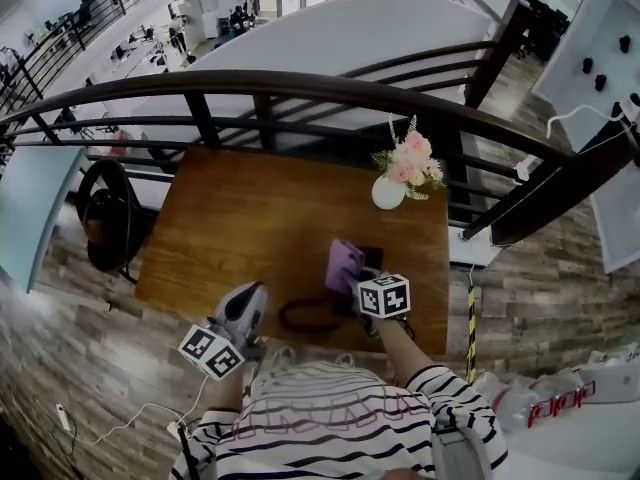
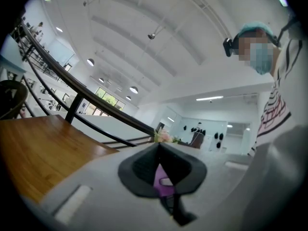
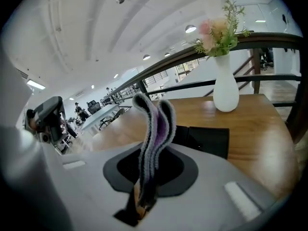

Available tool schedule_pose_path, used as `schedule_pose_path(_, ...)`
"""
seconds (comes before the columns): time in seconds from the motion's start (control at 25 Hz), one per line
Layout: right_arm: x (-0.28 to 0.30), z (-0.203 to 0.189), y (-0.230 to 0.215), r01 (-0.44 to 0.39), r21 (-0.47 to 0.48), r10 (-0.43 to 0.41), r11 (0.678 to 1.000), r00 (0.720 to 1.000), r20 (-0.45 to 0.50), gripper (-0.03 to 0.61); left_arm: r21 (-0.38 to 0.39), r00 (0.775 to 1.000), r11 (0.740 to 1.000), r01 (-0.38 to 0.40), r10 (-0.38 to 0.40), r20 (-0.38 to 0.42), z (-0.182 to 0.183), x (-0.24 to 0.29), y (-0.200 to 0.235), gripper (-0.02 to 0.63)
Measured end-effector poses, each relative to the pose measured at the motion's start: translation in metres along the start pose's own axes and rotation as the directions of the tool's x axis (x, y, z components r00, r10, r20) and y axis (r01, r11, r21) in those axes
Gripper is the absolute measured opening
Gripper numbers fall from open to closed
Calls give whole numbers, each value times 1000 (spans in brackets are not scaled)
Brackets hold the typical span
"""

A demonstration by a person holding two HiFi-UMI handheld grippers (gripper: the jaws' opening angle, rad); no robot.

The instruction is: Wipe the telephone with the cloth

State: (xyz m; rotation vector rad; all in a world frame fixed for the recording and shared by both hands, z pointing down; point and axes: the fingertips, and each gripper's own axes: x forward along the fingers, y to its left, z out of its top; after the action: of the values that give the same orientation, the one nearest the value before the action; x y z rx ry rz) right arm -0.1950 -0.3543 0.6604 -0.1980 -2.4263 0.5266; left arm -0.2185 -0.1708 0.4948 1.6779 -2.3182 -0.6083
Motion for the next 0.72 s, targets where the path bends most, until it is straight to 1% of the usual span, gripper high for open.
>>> schedule_pose_path(0.24, -6, -3, -28, 69, 46, -69, 997, 998, -10, 43, 4, 1000, 1000, -13, 13, -6, -1, 1, -1, -2)
schedule_pose_path(0.52, -30, -14, -63, 152, 90, -152, 984, 988, -8, 43, -5, 999, 999, 34, -35, -30, -8, 13, -10, -2)
schedule_pose_path(0.72, -55, -22, -89, 228, 113, -229, 967, 973, -3, 43, -12, 997, 998, 66, -66, -51, -14, 20, -15, -2)
